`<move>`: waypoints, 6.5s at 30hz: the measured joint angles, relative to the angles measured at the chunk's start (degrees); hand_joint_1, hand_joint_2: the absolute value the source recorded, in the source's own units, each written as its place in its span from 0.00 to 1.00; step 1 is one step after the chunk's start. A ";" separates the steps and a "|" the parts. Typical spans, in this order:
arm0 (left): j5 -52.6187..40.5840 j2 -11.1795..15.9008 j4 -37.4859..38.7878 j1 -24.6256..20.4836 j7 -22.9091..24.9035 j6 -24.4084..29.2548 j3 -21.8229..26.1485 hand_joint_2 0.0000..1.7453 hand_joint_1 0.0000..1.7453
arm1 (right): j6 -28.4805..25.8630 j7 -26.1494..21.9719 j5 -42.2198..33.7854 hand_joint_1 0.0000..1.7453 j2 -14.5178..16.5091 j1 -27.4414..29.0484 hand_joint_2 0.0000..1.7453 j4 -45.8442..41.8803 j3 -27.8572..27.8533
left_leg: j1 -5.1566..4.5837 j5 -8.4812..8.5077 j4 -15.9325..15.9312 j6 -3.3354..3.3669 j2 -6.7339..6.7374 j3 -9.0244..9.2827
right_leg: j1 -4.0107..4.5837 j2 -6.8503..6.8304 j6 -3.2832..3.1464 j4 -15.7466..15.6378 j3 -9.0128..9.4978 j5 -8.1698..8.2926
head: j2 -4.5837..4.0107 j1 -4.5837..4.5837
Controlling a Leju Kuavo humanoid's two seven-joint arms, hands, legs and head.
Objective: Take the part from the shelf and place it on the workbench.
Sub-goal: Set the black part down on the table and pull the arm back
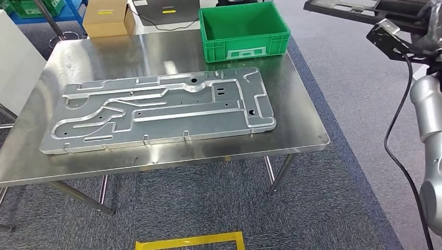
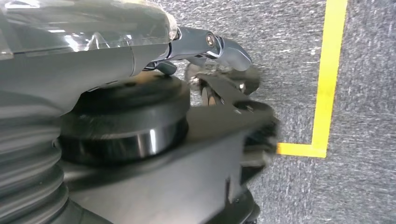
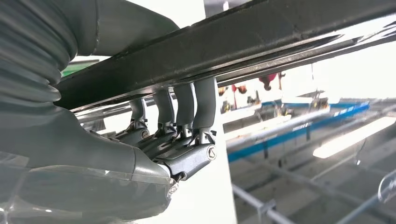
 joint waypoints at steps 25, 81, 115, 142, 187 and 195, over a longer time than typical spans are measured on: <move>-1.69 0.27 -0.07 -0.35 -1.10 0.96 -0.15 1.00 0.00 | -8.42 -5.44 -7.49 1.00 14.54 10.85 1.00 12.24 1.32 | 0.21 6.64 -11.30 0.99 -0.11 4.54 | 0.28 0.29 1.50 0.46 -0.92 0.38 | 0.00 0.10; -2.72 1.17 -0.09 -0.03 2.07 1.57 -1.75 1.00 0.00 | -6.98 4.40 8.19 1.00 26.77 13.69 1.00 15.48 10.47 | 0.54 6.80 -11.51 2.13 0.03 4.92 | 0.41 0.07 2.00 14.12 -6.75 -5.27 | 0.00 0.13; -2.20 1.03 -0.15 -0.08 0.58 1.52 -2.14 1.00 0.00 | -14.36 11.67 15.10 1.00 26.81 13.71 1.00 16.01 14.99 | 1.02 6.96 -11.24 1.24 0.11 4.43 | 0.59 -0.02 1.38 3.05 -0.98 -0.83 | 0.00 -0.16; -1.69 1.01 -0.15 -0.04 -0.25 1.75 -2.14 1.00 0.00 | -16.07 19.51 15.41 1.00 24.14 14.26 1.00 12.54 25.84 | 1.03 7.26 -11.33 1.79 0.17 4.18 | 0.31 0.22 2.42 15.83 -7.15 -7.03 | 0.00 -0.17; -0.36 0.81 -0.15 -0.18 3.10 5.64 -2.16 0.00 0.00 | -15.91 14.66 8.97 1.00 23.98 13.34 0.00 17.28 27.10 | 0.97 -1.57 4.86 -0.90 0.16 -2.50 | 0.64 -0.06 -1.07 -0.39 0.10 0.33 | 0.00 -0.34; -0.13 0.83 -0.15 -0.18 2.72 5.55 -2.16 0.00 0.00 | -15.64 14.80 8.97 0.00 23.95 13.42 0.00 17.63 26.63 | 0.69 6.11 -10.59 0.31 0.18 4.52 | 0.86 0.14 0.38 0.49 -0.18 -0.14 | 0.00 -0.26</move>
